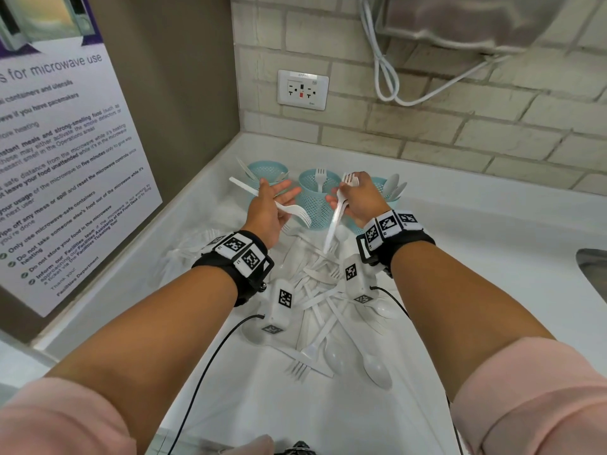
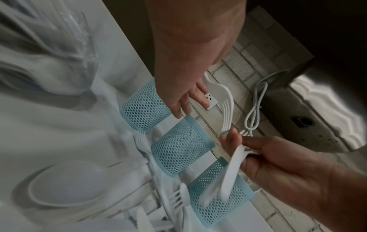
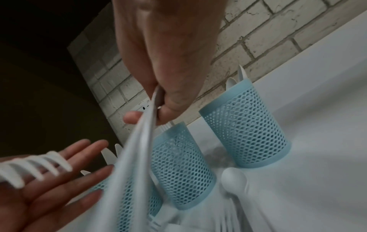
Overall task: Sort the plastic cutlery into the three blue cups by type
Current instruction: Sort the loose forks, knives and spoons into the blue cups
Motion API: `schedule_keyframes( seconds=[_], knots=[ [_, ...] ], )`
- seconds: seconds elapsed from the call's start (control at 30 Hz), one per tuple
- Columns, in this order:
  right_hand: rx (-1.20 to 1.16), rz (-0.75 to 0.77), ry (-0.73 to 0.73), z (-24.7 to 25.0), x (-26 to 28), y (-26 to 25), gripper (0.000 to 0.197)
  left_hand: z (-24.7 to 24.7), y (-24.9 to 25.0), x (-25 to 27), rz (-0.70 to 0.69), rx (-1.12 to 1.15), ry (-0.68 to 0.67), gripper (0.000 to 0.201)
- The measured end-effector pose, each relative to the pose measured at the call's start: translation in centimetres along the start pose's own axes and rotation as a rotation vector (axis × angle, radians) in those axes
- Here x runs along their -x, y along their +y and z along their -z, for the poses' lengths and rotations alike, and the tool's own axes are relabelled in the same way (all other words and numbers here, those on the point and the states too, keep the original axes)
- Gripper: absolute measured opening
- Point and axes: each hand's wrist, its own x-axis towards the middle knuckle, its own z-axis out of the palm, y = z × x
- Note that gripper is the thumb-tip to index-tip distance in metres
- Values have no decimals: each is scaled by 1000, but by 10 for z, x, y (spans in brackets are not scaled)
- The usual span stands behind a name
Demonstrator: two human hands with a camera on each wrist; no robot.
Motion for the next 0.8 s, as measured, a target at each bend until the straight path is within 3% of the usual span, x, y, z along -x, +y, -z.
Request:
schedule_keyframes(
  seconds=[0.23,0.37,0.5,0.67,0.8],
  knots=[
    [115,-150,-357,-9,8,13,12,-6,1,1,-21,118,50,53],
    [222,-158,-563,-10,15,10,11,-7,0,1,-16,172,63,52],
    [270,-123,-513,-9,12,13,41,-7,0,0,37,201,49,52],
    [221,-96,-429,-2,10,9,13,-10,-3,0,100,207,-54,46],
    [179,-91,-296,12,3,13,9,-2,-1,-2,81,228,-34,40]
  ],
)
